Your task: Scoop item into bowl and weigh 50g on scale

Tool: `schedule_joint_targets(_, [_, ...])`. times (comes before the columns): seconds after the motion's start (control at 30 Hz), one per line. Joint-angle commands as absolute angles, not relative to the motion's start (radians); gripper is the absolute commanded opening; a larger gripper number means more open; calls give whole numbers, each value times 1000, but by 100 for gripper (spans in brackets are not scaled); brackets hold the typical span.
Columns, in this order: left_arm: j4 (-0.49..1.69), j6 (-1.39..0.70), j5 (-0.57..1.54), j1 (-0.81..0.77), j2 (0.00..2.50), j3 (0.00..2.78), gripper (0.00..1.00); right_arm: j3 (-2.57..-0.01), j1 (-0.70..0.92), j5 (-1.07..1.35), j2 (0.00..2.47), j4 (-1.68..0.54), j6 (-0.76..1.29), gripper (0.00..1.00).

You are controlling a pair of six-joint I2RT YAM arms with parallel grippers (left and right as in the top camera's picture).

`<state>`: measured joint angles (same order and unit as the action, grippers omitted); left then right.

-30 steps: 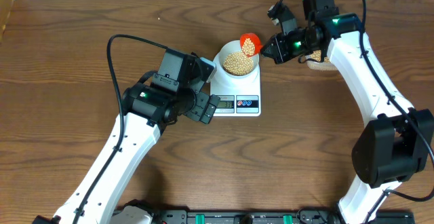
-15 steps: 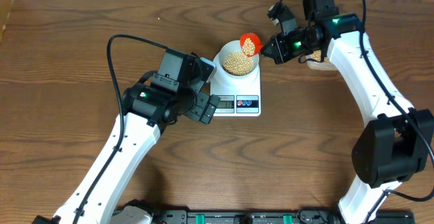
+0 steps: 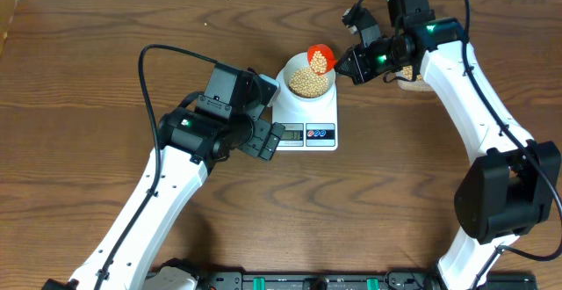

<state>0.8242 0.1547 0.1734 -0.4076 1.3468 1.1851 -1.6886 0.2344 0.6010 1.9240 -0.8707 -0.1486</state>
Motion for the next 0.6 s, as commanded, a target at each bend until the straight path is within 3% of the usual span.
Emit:
schedule_joint_targets(0.0, [826,157,164,-404,1352,1182,92,-1706,237,604,1906,-872,-173,1])
schedule_joint_targets(0.57, [826,157,164,-404,1352,1182,92,-1706,237,603,1906,-876,-189,1])
